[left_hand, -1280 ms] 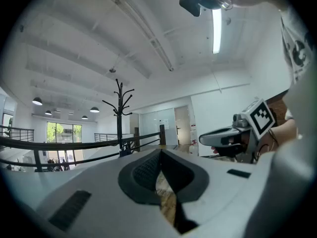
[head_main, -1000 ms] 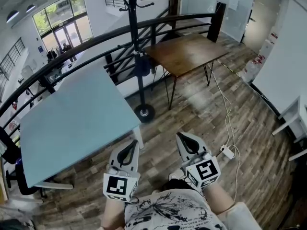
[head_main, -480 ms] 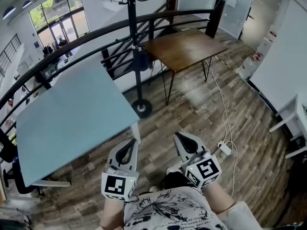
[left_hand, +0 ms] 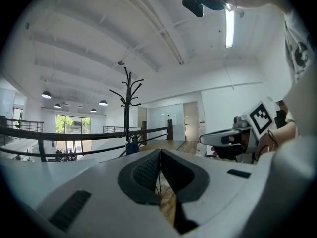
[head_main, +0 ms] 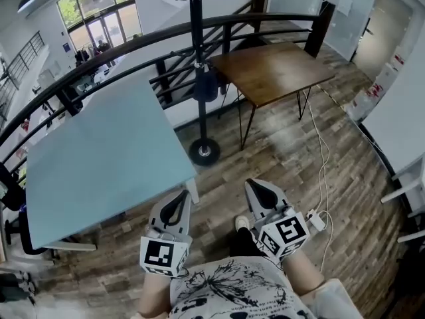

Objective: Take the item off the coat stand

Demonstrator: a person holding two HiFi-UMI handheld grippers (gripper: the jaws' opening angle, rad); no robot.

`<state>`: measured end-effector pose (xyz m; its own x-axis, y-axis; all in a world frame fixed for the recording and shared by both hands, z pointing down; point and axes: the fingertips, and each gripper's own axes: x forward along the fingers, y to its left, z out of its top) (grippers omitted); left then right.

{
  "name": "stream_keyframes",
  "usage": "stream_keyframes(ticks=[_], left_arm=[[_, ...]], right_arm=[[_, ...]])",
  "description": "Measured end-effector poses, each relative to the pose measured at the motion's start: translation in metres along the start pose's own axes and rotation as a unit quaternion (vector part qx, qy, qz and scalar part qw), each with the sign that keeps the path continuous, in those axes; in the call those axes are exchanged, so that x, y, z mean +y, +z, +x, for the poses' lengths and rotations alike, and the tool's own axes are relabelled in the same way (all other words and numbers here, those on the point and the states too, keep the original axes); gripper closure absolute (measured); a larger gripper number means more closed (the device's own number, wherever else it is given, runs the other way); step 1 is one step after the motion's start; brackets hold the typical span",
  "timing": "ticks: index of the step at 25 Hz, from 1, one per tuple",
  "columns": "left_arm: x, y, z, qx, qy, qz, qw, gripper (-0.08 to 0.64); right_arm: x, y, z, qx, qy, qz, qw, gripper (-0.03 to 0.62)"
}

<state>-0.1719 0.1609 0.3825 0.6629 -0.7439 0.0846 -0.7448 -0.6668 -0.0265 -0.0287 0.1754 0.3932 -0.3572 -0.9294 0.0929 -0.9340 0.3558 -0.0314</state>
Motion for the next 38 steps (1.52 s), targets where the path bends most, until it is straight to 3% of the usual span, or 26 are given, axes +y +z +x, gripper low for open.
stream_keyframes(ticks=[11, 16, 27, 34, 38], left_arm=[[0.01, 0.031, 0.198, 0.014, 0.082, -0.02, 0.9963, 0.555], [0.021, 0.037, 0.263, 0.012, 0.117, -0.018, 0.9929, 0.555], [0.071, 0.028, 0.331, 0.021, 0.139, -0.022, 0.9899, 0.555], [0.15, 0.026, 0.383, 0.02, 0.119, -0.029, 0.9922, 0.555], [0.184, 0.027, 0.409, 0.014, 0.103, -0.026, 0.9943, 0.555]], right_arm=[[-0.18, 0.022, 0.119, 0.019, 0.094, -0.013, 0.995, 0.6], [-0.231, 0.021, 0.167, 0.026, 0.129, -0.025, 0.991, 0.6], [-0.261, 0.013, 0.269, 0.041, 0.165, -0.03, 0.985, 0.6], [-0.268, 0.013, 0.36, 0.058, 0.15, -0.035, 0.986, 0.6], [-0.276, 0.002, 0.405, 0.07, 0.12, -0.049, 0.989, 0.598]])
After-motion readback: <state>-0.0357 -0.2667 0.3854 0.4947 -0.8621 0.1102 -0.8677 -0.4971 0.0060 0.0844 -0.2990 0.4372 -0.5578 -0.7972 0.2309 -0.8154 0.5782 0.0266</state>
